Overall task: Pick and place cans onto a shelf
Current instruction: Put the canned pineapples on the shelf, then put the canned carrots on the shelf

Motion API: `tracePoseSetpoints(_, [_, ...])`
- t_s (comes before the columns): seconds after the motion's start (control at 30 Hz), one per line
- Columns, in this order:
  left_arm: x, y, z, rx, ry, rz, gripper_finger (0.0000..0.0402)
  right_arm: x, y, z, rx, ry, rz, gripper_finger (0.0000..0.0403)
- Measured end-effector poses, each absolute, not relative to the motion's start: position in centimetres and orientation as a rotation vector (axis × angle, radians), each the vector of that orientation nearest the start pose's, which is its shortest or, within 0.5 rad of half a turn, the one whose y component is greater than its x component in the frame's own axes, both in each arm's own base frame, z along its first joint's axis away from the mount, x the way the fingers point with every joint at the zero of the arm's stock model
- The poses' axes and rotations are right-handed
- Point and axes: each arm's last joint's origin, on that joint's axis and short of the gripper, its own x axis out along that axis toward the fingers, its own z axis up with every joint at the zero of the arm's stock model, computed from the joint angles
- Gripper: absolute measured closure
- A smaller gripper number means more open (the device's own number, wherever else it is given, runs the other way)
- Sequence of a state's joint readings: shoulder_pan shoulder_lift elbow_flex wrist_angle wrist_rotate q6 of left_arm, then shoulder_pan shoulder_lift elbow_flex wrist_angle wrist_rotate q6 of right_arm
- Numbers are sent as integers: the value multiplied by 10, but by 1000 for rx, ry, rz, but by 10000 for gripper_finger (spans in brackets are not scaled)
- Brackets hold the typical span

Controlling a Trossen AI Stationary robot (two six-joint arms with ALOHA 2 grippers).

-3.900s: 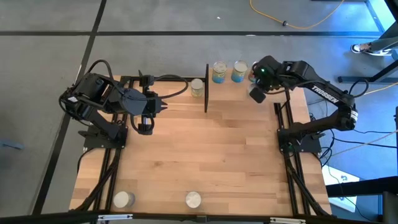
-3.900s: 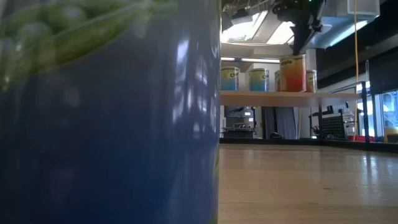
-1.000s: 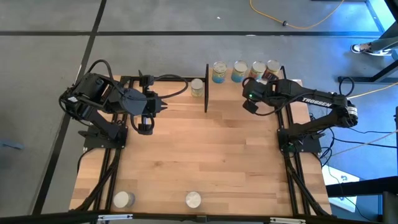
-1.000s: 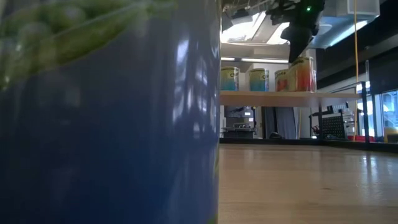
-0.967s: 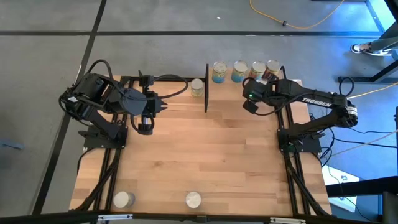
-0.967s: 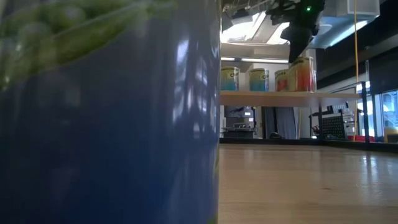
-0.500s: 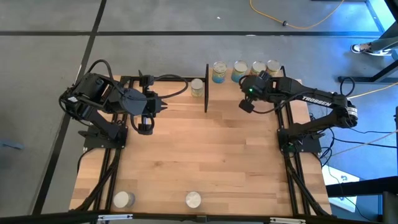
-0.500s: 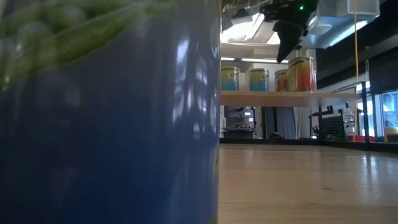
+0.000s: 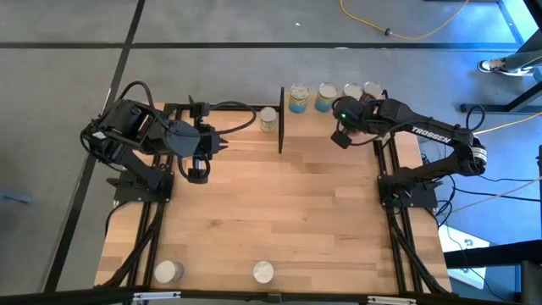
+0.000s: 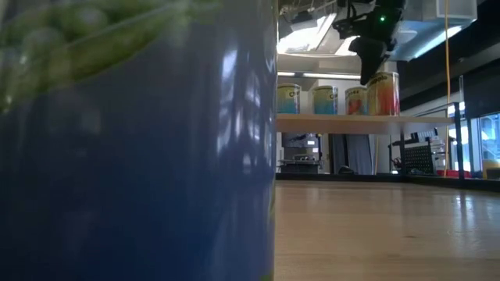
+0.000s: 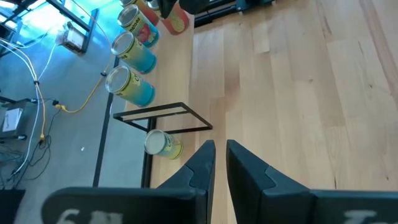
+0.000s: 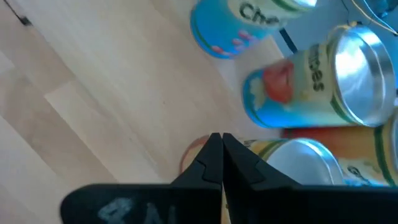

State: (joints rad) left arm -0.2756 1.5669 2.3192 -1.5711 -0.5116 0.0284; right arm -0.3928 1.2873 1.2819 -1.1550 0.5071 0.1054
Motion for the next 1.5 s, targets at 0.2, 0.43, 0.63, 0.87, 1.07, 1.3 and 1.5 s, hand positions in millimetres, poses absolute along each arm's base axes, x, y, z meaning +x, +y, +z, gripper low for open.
tracePoseSetpoints(0.2, [216,-46,511,342,762,212,368,198,-101,329,-16,1200,-985,402])
tracePoseSetpoints(0.43, [216,-46,511,342,762,212,368,191,-99,328,16,1246,-1023,402])
tracePoseSetpoints(0.63, [216,-46,511,342,762,212,368,188,-97,327,35,1269,-1043,402])
tracePoseSetpoints(0.87, [216,-46,511,342,762,212,368,190,-93,326,39,1287,-978,402])
tracePoseSetpoints(1.07, [220,-48,504,354,795,198,368,200,-74,324,66,1302,-744,402])
tracePoseSetpoints(1.3, [237,-54,473,373,934,128,368,217,-38,324,46,1259,-358,402])
tracePoseSetpoints(1.5, [249,-51,446,418,1037,216,368,221,-9,324,3,1253,-172,402])
